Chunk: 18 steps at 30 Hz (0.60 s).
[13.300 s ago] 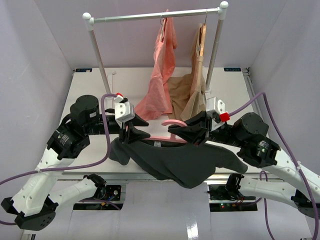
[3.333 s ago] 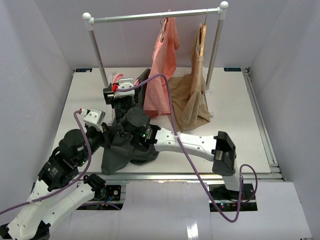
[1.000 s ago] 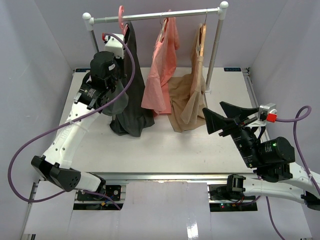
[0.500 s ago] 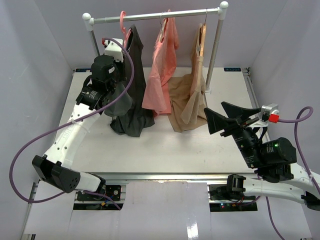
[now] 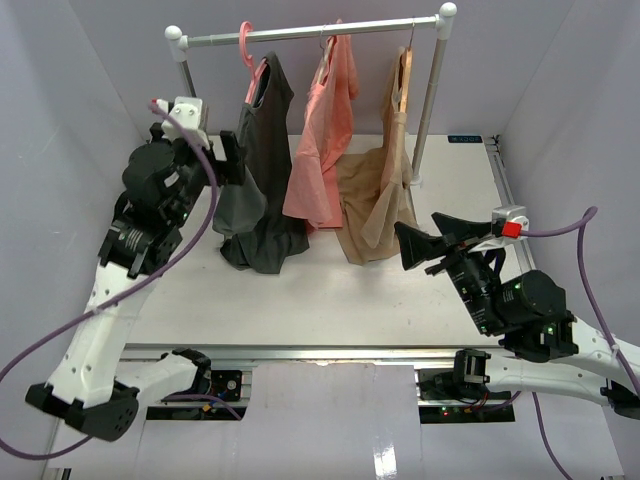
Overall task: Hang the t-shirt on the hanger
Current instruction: Place the hanger at the clothesline, then reset both arms
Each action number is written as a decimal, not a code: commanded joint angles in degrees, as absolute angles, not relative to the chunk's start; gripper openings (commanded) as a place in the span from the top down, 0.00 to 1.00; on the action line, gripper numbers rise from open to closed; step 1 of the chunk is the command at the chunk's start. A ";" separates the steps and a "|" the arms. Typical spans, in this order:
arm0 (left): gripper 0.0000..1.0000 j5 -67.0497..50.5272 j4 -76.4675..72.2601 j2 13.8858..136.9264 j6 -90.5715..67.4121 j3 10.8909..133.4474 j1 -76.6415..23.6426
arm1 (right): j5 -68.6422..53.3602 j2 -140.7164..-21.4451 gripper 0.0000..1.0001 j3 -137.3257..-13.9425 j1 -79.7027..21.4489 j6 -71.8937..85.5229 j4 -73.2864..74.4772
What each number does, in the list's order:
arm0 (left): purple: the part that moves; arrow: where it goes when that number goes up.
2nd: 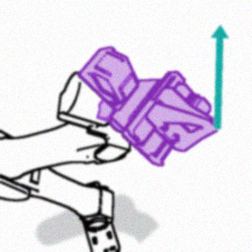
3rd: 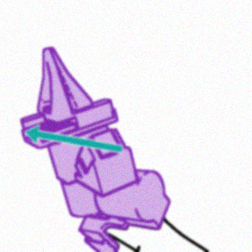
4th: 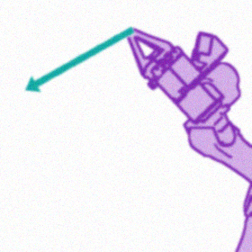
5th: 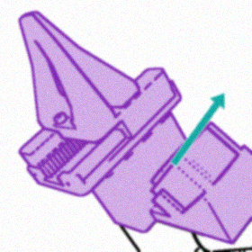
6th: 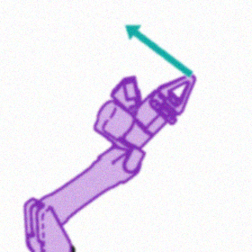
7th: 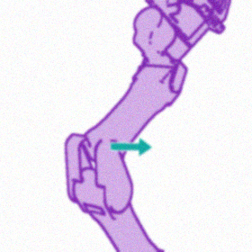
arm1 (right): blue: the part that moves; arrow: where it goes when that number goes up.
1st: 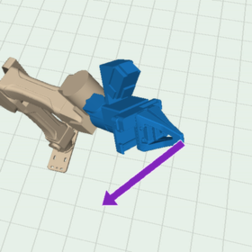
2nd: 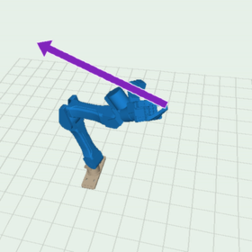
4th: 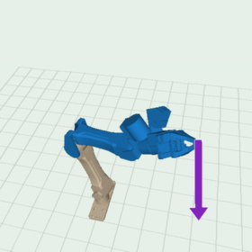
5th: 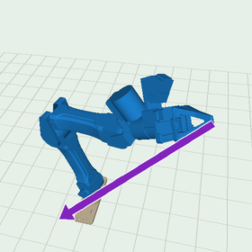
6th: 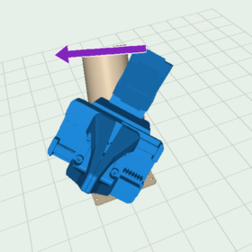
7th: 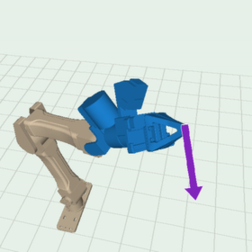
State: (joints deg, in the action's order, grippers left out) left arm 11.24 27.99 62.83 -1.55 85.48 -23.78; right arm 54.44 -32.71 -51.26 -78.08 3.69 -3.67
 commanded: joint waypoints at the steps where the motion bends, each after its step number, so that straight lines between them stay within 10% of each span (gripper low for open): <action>1: 0.02 -7.07 30.12 55.96 -4.96 79.60 -23.73 | 59.05 -33.00 0.10 -50.56 -78.32 12.11 5.28; 18: 0.02 -28.87 -3.80 34.90 -28.01 35.58 -24.08 | 59.15 -37.06 0.10 -46.26 -78.31 19.34 15.56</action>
State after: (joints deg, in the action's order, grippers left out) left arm -26.02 5.80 39.44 -23.89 39.14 -23.80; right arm 58.30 -36.23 -46.48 -78.08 17.86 16.07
